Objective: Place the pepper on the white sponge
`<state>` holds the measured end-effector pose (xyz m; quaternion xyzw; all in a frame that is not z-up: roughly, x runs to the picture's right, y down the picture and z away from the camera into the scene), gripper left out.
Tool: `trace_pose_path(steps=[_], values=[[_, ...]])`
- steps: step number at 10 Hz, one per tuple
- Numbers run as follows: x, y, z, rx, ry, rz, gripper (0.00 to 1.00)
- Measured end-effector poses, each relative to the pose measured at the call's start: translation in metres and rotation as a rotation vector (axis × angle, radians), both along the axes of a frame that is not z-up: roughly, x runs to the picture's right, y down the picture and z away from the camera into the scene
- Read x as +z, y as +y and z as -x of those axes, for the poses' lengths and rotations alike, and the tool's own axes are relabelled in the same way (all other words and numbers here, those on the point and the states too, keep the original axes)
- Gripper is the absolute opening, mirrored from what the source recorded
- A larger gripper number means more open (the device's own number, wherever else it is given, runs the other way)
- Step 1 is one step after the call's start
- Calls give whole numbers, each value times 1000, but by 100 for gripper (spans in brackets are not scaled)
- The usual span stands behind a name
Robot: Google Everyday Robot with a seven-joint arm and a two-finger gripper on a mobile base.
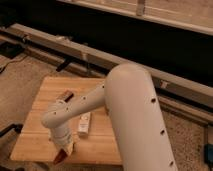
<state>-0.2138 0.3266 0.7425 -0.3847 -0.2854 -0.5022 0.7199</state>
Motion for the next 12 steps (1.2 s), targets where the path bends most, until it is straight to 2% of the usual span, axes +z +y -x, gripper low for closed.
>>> trace_pose_path(steps=[1,2,3,4,6,9,12], values=[[0,0,0,-3,0,0,23],[0,0,0,-5,-1,0,11],[-1,-1,0,-7,-2,-4,3],[-2,-4,0,-7,-5,-12,0],[-10,-12,0,-3,-12,-44,0],[-18,-36,-2,8,-27,-113,0],[-6,-62,-5,0,-60,-156,0]])
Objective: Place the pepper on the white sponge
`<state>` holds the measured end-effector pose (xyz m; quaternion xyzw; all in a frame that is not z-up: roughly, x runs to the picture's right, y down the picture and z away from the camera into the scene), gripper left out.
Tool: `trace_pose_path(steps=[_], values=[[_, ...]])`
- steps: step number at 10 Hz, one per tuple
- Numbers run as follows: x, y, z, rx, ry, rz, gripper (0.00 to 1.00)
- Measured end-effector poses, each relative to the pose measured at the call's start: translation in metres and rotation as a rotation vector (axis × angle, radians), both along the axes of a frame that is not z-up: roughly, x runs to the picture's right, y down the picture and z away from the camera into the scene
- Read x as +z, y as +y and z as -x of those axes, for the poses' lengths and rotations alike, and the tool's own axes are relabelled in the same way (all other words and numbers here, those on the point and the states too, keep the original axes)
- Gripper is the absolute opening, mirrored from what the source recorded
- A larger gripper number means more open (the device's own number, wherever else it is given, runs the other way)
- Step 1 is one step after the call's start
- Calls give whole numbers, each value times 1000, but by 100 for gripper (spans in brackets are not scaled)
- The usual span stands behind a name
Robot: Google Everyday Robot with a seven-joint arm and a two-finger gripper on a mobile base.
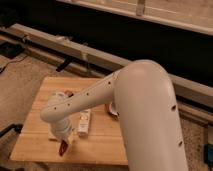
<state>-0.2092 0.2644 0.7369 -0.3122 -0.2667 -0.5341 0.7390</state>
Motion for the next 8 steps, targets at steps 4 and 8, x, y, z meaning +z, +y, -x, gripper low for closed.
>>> trace_pose_path(steps=[4,8], values=[[32,-31,3,-26,-28,-24,0],[51,-59,38,-60,-107,-58,0]])
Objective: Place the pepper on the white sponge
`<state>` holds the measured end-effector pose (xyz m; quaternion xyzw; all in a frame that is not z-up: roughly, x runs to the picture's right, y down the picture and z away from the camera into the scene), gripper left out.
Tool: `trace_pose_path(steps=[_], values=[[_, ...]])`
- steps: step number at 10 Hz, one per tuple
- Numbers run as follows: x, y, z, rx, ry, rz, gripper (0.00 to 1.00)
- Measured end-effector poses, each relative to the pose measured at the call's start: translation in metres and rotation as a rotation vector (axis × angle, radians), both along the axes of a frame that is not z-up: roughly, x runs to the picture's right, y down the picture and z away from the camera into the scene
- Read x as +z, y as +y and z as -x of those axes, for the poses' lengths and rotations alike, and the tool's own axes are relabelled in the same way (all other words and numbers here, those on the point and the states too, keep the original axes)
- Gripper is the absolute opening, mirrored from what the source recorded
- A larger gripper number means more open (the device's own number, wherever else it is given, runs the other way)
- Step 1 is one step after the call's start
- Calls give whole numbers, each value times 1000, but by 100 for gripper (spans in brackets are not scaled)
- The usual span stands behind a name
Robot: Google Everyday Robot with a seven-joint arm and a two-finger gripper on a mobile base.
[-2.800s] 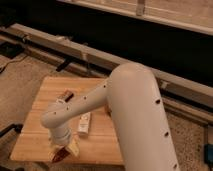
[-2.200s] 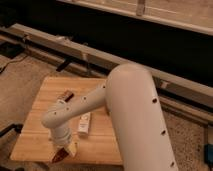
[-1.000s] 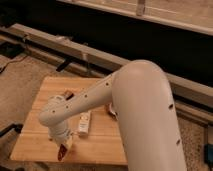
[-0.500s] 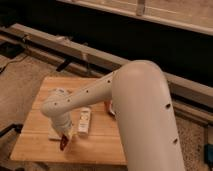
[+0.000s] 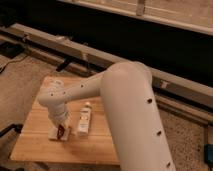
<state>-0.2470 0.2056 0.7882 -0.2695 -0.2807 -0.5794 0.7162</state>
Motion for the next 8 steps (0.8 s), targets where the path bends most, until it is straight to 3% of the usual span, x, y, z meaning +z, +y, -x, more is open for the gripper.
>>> trace_pose_path(steps=[4,8], values=[[-8,-11,25,-41,-83,-23,0],[-19,-7,30,-56,-107,-5,0]])
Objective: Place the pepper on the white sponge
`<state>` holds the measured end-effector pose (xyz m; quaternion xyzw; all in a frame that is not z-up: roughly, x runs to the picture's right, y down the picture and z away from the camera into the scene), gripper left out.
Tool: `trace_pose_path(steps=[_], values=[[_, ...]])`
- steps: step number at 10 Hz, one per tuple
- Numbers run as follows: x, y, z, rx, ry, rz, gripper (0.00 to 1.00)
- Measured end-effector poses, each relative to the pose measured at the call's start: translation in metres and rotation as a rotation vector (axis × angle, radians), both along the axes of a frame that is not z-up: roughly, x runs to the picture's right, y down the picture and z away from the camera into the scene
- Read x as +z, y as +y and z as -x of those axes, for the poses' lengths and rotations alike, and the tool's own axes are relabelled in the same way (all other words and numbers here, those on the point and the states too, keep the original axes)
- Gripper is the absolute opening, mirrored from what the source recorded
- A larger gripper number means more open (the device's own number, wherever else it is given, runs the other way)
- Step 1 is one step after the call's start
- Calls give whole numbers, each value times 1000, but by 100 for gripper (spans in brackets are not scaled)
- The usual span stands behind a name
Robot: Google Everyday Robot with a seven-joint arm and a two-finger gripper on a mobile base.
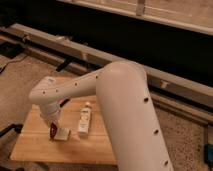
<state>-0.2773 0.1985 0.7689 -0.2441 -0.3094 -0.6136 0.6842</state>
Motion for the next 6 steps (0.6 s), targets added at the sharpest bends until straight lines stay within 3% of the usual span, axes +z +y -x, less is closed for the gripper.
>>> trace_pose_path(steps=[6], values=[[4,16,-1,-42,28,89,0]])
